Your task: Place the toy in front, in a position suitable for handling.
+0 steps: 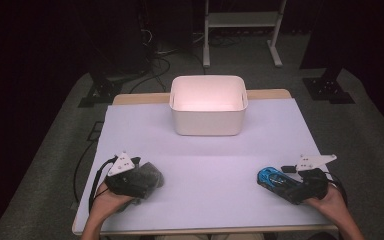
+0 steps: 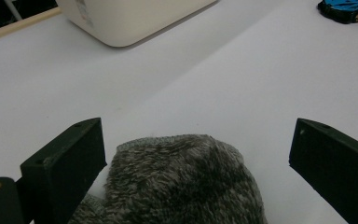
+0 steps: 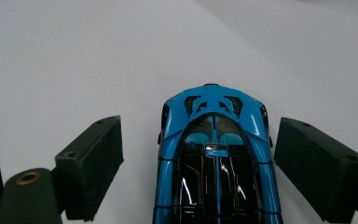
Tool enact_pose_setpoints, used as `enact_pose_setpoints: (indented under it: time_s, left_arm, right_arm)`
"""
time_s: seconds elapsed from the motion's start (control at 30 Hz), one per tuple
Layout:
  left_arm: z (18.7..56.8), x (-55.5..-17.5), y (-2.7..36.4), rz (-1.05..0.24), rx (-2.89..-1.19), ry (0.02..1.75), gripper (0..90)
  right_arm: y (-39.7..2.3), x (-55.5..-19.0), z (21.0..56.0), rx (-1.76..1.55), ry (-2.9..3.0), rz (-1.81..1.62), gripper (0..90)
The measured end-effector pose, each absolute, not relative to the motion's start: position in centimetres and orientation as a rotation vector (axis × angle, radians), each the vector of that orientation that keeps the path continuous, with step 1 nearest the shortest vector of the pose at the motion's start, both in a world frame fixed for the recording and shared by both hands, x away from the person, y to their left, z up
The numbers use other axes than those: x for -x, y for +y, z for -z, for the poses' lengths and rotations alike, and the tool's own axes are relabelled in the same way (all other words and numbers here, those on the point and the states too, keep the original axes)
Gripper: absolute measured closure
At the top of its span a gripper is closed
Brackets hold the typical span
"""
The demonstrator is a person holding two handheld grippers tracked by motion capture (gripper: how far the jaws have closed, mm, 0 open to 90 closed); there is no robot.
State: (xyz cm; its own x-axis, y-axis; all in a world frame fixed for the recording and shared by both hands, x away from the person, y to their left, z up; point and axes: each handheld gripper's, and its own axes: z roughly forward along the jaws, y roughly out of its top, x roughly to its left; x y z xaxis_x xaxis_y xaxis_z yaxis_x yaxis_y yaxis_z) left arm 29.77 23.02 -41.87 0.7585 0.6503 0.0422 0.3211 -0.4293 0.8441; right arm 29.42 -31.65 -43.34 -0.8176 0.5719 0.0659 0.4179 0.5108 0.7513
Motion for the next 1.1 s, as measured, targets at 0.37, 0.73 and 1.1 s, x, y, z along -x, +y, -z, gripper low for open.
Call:
enact_pose_setpoints:
  time_s: [0.37, 0.73, 1.1]
  left_arm:
    - [42.1, -29.7, 22.7, -0.43, -2.069, 0.707, 2.7]
    - [41.9, -29.6, 23.0, -0.426, -2.049, 0.703, 2.7]
    - [41.9, -29.4, 22.7, -0.417, -2.062, 0.688, 2.7]
  right_arm:
    - [-31.3, -29.5, 43.7, -0.846, 2.568, -1.15, 13.0]
    - [-30.7, -29.8, 43.9, -0.841, 2.561, -1.083, 12.6]
    - [-30.7, -29.9, 44.4, -0.848, 2.578, -0.989, 12.5]
